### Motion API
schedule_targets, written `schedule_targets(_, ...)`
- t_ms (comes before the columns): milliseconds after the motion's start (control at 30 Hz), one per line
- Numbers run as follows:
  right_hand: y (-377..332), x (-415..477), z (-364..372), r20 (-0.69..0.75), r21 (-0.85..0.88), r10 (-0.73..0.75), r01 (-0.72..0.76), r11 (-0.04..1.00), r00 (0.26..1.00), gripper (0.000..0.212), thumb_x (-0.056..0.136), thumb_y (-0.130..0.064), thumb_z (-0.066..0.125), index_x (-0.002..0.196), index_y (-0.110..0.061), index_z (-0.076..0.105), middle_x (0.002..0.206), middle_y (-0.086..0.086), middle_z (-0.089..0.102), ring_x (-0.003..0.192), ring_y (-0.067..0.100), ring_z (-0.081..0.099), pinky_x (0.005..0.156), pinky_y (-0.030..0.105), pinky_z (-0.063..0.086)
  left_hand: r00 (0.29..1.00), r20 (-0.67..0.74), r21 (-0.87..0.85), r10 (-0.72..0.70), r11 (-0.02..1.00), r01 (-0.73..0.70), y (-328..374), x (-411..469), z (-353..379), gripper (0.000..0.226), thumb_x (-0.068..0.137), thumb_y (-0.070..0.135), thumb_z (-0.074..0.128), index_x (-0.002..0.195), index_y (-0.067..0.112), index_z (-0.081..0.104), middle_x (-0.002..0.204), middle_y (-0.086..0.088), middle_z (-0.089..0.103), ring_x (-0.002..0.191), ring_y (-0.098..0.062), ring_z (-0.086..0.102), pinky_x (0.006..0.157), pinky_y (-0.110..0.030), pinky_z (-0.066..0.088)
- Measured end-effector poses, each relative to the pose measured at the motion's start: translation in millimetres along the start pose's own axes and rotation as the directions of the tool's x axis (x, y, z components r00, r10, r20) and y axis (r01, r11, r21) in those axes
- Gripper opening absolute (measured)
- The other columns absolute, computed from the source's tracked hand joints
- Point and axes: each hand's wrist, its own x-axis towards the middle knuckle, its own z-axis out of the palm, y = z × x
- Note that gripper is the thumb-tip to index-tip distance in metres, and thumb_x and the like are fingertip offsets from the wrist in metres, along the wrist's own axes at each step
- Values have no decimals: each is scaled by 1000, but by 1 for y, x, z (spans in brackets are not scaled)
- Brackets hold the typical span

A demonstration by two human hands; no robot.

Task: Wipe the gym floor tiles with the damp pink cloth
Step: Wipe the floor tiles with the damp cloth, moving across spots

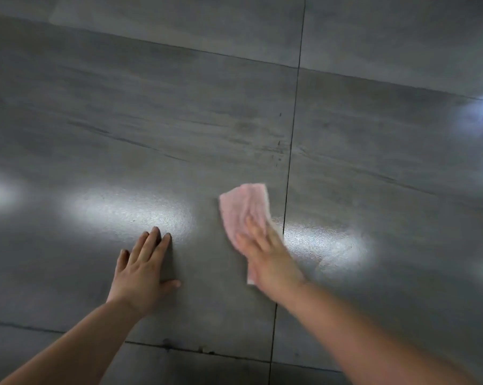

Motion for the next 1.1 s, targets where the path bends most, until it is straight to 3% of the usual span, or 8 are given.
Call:
schedule_targets(100,-8,16,-6,187,45,-353,351,935,917,61,71,-5,56,132,-9,48,148,16,32,135,50,22,105,66,26,1000,-21,-6,6,1000,-7,-2,1,2,90,82,46,55,143,24,-7,155,3,-15,143,-13,-14,119,-40,-2)
schedule_targets(233,71,43,-49,-12,35,142,-142,989,990,64,87,-2,44,145,-21,22,157,1,3,145,27,5,119,42,13,1000,-16,22,22,1000,-21,-6,4,3,91,81,48,54,142,25,-10,153,7,-19,141,-10,-16,118,-38,-1)
schedule_targets(467,101,31,-67,-177,174,706,-685,708,685,76,88,-8,47,148,-23,3,157,2,-11,144,29,-2,118,43,13,1000,11,21,29,999,-29,-6,5,3,93,83,46,53,141,22,-16,150,7,-25,141,-14,-19,118,-40,-3)
schedule_targets(633,16,8,7,-150,-7,78,-79,997,986,85,57,-4,71,135,-15,38,144,20,40,128,53,34,94,66,39,998,-21,15,58,998,-58,-6,3,1,90,83,47,51,142,22,-13,148,8,-26,138,-9,-19,118,-40,-2)
schedule_targets(767,39,-33,-1,8,-120,-187,186,975,982,79,51,-14,75,122,-22,42,130,5,60,113,40,57,80,52,54,992,-66,18,110,994,-109,-4,-1,2,88,80,44,58,143,22,0,156,0,-5,144,-15,-7,118,-39,3)
schedule_targets(867,101,-76,-30,-115,-115,154,-167,979,981,54,68,-18,44,122,-15,45,129,13,59,112,41,58,80,52,54,947,-130,153,295,949,-275,1,8,2,80,73,62,47,139,19,29,144,-17,38,134,-19,20,105,-36,17)
schedule_targets(1033,127,-137,-42,-263,139,789,-787,601,556,65,80,-25,25,140,0,31,151,24,20,139,43,21,114,48,21,865,14,362,501,804,-472,59,37,0,82,80,70,3,122,13,45,118,-19,63,112,-24,38,88,-34,26)
schedule_targets(1100,92,-131,-25,-134,189,821,-798,572,556,67,86,-18,44,146,-10,16,156,13,3,142,39,6,117,49,15,840,28,382,541,771,-510,92,45,1,86,78,74,8,124,12,48,127,-20,58,119,-30,44,94,-35,26)
